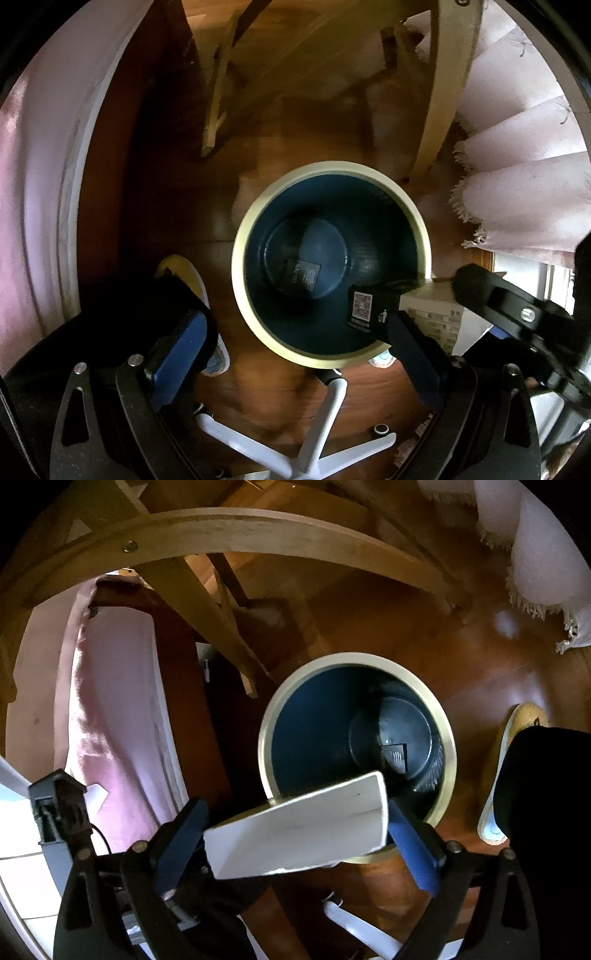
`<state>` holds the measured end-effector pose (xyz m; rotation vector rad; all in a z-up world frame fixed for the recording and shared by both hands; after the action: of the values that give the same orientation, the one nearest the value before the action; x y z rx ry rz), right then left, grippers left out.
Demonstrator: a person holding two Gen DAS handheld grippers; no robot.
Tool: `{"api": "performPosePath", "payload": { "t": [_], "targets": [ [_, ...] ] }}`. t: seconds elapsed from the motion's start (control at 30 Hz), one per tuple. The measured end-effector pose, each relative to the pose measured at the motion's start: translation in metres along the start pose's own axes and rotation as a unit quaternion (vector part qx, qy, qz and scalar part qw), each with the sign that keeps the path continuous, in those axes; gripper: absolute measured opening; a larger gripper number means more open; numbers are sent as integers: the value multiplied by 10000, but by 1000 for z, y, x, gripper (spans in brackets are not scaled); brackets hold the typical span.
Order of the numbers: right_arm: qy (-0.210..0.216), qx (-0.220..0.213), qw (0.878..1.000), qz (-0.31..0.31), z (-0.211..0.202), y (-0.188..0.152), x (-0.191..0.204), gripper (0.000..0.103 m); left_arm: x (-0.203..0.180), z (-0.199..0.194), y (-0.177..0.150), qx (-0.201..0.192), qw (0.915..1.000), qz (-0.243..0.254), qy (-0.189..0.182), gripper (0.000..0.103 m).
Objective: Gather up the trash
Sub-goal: 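Open the left tool over the bin while the right tool releases the green box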
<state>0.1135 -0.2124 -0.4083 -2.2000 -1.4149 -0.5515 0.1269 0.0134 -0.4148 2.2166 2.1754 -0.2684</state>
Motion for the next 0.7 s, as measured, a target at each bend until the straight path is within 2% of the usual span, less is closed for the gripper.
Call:
{"api": "performPosePath", "payload": {
  "t": [0.1, 0.7],
  "targets": [
    [0, -48, 9999, -115, -3, -1, 3, 99, 2, 2, 1, 56, 9999, -97, -101, 98],
    [-22, -102, 9998, -169, -5, -4, 2, 99, 7, -2, -1, -16, 9998, -151, -162, 98]
  ]
}}
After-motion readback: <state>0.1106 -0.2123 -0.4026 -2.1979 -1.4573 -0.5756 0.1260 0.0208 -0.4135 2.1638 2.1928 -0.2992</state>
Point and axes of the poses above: each gripper's, at about its wrist camera, not at the fingertips, and z roughly the way its jaws point, x to its left, y to its top, the point moved 2 cm from there along z, roughly the way its jaws point, and after that the axes turned 5 degrees about x, right-handed, at the moved point
